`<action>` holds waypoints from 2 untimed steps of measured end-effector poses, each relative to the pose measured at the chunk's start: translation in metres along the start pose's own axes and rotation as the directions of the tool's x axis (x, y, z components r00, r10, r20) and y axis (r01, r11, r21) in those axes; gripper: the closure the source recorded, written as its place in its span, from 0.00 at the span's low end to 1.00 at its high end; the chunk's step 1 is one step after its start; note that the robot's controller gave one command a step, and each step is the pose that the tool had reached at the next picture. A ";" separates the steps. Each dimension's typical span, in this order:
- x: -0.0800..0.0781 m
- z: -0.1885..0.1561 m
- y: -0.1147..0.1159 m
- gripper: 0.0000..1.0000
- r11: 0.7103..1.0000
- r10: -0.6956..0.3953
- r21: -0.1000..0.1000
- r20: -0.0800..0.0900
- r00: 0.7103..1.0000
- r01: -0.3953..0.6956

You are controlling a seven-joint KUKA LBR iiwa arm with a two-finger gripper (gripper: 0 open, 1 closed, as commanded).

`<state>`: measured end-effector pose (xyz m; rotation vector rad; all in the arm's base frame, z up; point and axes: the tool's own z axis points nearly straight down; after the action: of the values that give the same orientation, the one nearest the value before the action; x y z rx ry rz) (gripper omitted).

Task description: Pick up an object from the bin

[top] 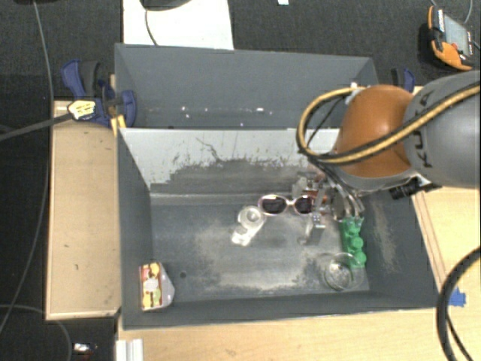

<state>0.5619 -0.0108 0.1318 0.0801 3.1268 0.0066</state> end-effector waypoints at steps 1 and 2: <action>-0.006 -0.028 -0.068 0.00 0.999 0.052 0.005 0.000 0.999 -0.052; 0.011 0.024 -0.034 0.00 0.963 0.270 -0.002 -0.002 0.963 -0.270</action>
Offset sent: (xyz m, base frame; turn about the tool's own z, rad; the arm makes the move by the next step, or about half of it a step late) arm -0.0159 -0.0270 -0.0348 0.3101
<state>0.5495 -0.0440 0.1070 0.5052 3.0888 0.0137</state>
